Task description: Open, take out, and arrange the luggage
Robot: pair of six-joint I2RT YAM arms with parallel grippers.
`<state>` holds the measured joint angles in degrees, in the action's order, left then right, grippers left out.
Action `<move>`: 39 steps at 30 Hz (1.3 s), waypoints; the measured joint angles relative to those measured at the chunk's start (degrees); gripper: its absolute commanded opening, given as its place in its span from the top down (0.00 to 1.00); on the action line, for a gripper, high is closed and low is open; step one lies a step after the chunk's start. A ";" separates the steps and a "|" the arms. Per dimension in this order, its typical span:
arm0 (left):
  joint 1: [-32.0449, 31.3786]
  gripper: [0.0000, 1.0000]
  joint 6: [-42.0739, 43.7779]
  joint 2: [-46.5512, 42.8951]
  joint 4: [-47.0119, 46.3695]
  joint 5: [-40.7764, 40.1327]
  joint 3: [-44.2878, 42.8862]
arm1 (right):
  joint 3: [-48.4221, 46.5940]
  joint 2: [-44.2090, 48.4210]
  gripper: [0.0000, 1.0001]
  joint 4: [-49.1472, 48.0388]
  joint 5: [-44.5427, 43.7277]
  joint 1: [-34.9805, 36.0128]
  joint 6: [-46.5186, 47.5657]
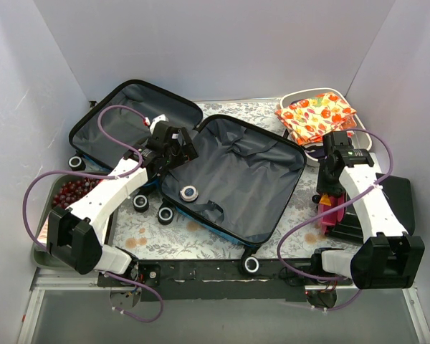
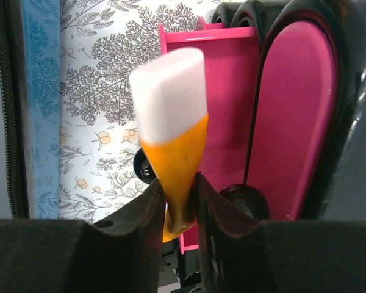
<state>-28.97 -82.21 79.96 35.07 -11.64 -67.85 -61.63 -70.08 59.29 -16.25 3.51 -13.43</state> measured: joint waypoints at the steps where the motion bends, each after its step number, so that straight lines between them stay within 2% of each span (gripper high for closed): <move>1: 0.00 0.02 0.02 -0.04 0.00 0.00 0.00 | 0.00 -0.17 0.61 -0.17 0.20 -0.07 0.07; 8: 0.00 0.02 0.20 -1.05 0.02 -0.55 0.00 | -0.09 -0.39 0.58 -0.94 -0.50 -0.48 0.09; 10: 0.00 0.02 0.22 -1.14 0.00 -0.79 0.00 | -0.09 -0.39 0.80 -0.96 -0.83 -0.50 0.11; 12: 0.00 0.02 0.24 -1.14 0.02 -0.96 0.00 | -0.09 -0.35 0.90 -0.85 -2.03 -0.59 0.48; 14: 0.00 0.02 0.31 -1.14 0.02 -1.05 0.00 | -0.09 -0.17 0.94 -0.81 -2.89 -0.96 0.24; 26: 0.00 0.02 0.42 -1.14 -0.13 -0.74 0.00 | -0.33 1.77 0.90 1.14 -2.80 -0.96 -1.81; 29: 0.00 0.02 0.42 -1.14 -0.39 -0.37 0.00 | -0.74 3.30 0.86 2.25 -2.21 -0.92 -2.69; 39: 0.00 0.02 0.42 -1.16 -1.11 0.83 0.90 | 0.39 6.60 0.87 5.38 4.04 -1.25 -1.99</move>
<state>-28.97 -81.80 78.81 33.95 -10.81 -66.96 -61.23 -63.48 64.66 -12.21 2.26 -15.42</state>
